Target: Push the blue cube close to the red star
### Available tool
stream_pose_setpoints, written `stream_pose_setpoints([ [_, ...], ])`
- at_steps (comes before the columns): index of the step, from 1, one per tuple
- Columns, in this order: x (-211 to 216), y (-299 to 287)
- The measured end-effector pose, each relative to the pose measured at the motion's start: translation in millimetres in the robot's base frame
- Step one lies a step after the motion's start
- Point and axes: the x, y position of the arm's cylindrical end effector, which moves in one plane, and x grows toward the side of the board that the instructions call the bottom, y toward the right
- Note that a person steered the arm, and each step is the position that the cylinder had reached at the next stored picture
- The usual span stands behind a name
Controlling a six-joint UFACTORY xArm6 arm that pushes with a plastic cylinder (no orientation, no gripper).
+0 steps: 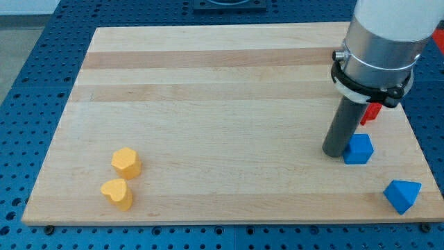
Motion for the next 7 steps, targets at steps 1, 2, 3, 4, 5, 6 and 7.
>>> stream_pose_setpoints([
  [1, -13, 9],
  [2, -13, 19],
  [3, -13, 19],
  [4, -13, 12],
  [5, -4, -16],
  [6, 24, -16],
  [7, 26, -13],
])
